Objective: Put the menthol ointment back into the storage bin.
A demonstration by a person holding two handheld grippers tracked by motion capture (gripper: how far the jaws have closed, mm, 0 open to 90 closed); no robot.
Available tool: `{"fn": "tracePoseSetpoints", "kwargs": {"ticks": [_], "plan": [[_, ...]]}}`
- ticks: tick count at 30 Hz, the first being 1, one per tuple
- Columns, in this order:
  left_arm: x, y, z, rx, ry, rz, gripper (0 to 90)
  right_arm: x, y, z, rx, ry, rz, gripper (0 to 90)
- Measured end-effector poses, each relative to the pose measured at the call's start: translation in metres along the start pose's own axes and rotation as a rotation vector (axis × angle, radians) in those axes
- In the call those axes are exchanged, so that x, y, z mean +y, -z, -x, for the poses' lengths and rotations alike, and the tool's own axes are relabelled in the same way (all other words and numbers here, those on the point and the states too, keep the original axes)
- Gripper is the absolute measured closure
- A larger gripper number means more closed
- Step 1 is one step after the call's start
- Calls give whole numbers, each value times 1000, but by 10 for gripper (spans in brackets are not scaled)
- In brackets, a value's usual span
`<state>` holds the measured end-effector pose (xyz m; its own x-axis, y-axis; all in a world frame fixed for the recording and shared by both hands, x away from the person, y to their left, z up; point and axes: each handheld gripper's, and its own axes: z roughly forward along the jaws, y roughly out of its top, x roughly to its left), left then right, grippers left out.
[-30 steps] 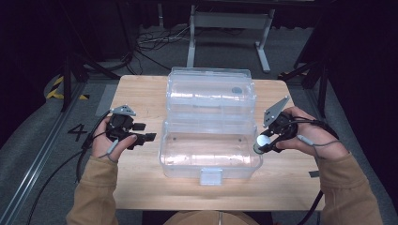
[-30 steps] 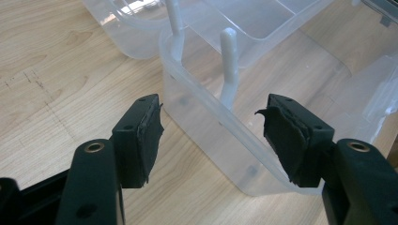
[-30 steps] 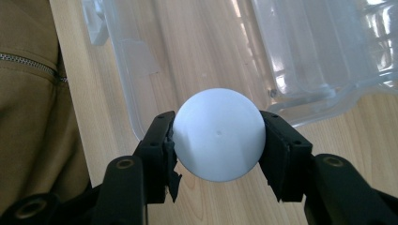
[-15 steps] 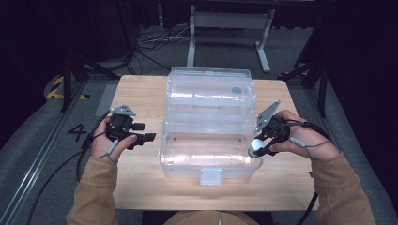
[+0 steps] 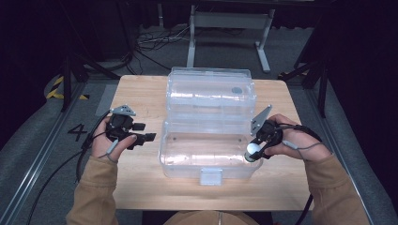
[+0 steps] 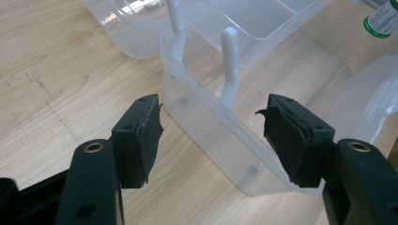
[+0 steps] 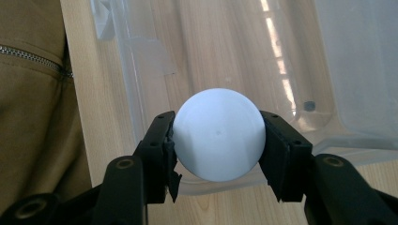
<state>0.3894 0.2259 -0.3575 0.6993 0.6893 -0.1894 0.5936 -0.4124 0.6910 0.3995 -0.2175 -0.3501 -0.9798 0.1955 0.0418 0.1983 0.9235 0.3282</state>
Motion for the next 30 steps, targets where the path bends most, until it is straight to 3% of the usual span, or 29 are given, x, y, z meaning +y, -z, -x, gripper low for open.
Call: {"fn": "tracePoseSetpoints", "kwargs": {"ticks": [30], "plan": [[-1, 0, 0, -1, 14, -2, 373, -1, -35, 5, 33, -3, -77, 503]]}}
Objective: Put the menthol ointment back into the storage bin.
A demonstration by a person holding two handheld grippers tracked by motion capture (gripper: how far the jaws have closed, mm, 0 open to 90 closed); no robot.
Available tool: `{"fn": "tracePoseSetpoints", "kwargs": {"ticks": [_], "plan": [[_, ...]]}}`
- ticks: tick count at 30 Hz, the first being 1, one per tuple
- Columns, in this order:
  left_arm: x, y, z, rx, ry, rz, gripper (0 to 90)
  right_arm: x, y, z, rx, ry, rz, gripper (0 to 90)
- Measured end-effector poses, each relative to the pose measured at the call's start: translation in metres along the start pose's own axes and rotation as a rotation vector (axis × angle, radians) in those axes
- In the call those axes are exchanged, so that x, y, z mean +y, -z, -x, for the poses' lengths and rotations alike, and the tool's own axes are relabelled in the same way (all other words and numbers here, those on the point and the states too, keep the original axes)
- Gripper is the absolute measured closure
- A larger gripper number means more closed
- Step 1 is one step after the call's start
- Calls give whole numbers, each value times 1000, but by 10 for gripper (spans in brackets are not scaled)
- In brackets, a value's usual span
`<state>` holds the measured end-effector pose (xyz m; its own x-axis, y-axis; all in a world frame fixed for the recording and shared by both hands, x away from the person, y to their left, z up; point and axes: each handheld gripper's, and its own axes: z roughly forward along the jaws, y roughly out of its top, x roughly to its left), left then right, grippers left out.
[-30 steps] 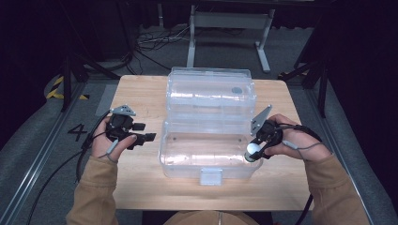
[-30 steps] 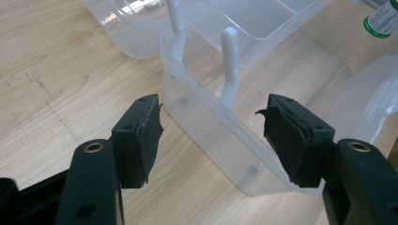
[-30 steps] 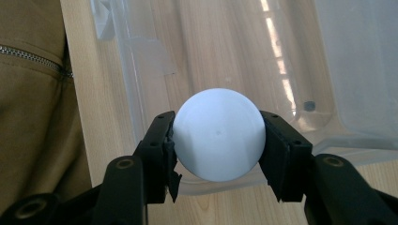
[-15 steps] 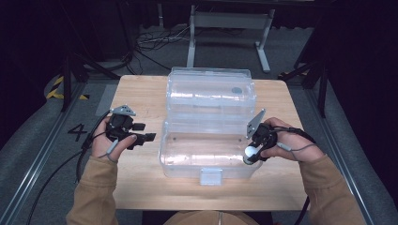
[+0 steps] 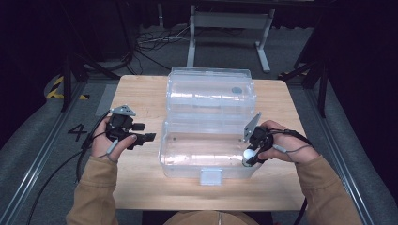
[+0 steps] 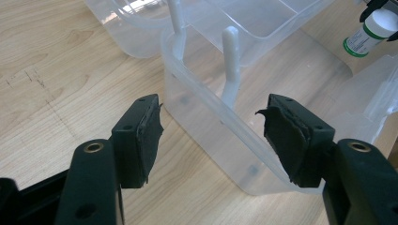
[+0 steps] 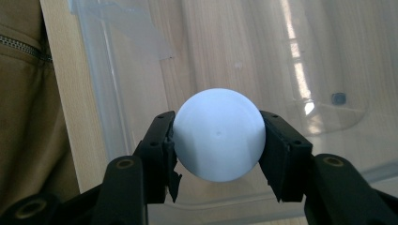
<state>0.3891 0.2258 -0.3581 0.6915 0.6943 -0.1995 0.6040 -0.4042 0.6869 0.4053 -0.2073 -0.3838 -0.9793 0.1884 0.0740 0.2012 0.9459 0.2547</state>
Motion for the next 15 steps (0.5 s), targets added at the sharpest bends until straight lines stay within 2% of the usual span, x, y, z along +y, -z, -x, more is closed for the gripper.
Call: {"fn": "tracePoseSetpoints", "kwargs": {"ticks": [15], "plan": [[0, 0, -1, -3, -9, -3, 373, 2, -12, 1, 14, -4, -41, 503]]}}
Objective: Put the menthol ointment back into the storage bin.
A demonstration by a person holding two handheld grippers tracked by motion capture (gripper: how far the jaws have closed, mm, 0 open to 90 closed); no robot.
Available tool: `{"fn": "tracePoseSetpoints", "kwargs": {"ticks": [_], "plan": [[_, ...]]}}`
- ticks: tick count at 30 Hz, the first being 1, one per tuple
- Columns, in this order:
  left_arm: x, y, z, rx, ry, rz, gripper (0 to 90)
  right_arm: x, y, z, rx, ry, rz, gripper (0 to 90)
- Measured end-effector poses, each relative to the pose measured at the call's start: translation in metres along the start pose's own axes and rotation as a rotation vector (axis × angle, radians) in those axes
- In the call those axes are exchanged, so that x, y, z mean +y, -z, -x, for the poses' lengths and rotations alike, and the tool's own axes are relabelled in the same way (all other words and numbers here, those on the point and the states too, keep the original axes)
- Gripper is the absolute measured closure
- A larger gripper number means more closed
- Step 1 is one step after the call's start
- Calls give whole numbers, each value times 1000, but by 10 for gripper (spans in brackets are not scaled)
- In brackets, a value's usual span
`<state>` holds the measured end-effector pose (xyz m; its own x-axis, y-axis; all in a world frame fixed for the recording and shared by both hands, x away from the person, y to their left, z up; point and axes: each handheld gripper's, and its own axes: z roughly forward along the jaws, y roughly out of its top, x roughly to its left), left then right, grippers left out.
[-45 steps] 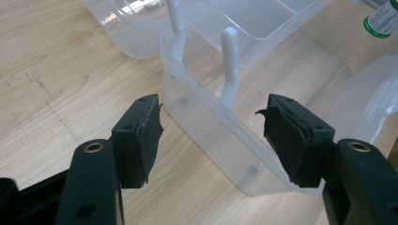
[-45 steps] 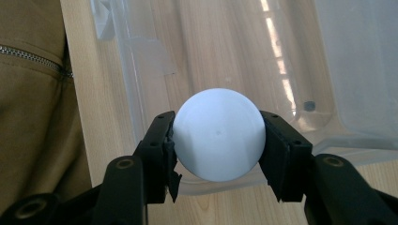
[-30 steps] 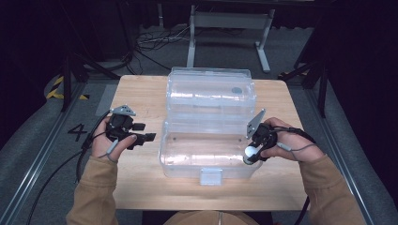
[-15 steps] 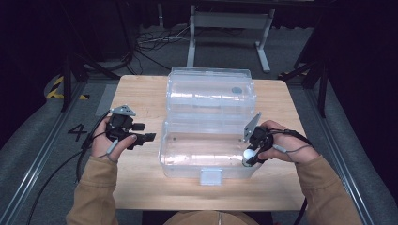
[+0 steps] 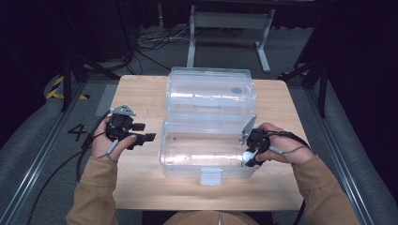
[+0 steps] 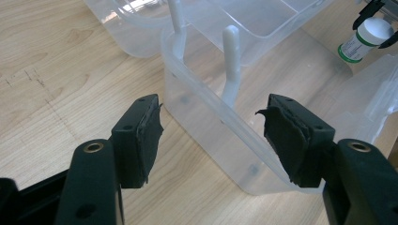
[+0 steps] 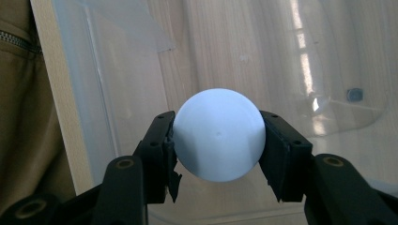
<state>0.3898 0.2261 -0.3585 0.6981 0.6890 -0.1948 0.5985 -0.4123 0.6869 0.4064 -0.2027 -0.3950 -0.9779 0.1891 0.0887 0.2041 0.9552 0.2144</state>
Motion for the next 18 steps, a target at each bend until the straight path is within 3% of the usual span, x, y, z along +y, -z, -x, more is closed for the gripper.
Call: {"fn": "tracePoseSetpoints", "kwargs": {"ticks": [18], "plan": [[0, 0, 0, 0, 5, -1, 370, 5, -12, 2, 9, 9, -39, 503]]}}
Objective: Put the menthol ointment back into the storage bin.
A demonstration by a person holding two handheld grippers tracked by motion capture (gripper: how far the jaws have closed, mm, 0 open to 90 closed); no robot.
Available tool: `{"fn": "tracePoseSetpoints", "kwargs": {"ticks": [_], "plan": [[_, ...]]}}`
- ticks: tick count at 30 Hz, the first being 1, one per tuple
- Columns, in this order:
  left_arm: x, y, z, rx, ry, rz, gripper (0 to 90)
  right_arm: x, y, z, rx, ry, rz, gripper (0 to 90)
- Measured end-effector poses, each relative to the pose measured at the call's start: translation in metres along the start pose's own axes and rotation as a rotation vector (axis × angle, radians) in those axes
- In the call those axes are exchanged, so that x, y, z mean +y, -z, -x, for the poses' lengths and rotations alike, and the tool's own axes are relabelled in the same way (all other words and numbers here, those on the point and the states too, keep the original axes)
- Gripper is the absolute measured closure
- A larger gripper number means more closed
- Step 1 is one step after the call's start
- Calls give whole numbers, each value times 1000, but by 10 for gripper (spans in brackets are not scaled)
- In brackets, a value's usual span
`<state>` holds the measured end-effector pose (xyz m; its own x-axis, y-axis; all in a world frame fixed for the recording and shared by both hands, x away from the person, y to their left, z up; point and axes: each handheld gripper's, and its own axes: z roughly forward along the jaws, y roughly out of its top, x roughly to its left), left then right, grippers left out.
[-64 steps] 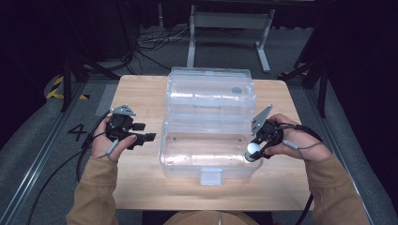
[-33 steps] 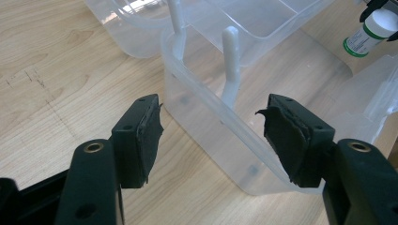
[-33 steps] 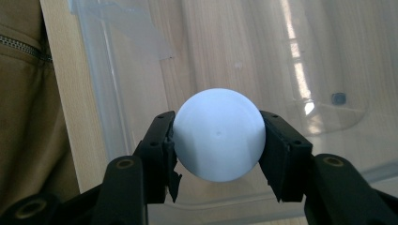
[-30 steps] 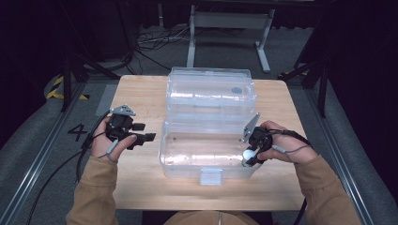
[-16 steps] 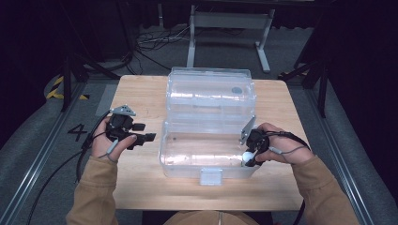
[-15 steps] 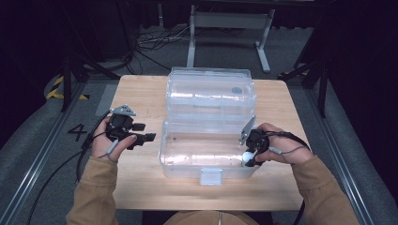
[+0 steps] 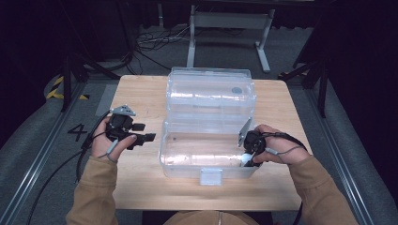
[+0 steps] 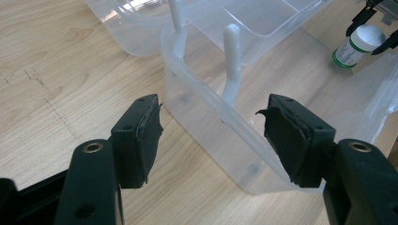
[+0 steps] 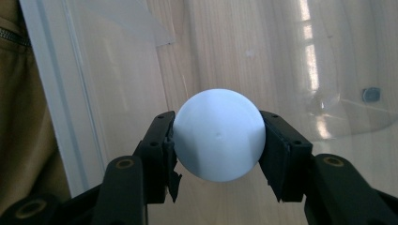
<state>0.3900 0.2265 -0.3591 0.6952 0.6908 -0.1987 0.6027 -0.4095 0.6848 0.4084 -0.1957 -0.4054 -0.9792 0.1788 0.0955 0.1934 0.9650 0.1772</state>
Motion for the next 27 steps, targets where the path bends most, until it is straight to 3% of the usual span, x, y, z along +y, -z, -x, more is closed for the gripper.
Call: {"fn": "tracePoseSetpoints", "kwargs": {"ticks": [27], "plan": [[0, -1, 1, -3, 8, -6, 367, -1, -4, 3, 10, -10, -31, 501]]}}
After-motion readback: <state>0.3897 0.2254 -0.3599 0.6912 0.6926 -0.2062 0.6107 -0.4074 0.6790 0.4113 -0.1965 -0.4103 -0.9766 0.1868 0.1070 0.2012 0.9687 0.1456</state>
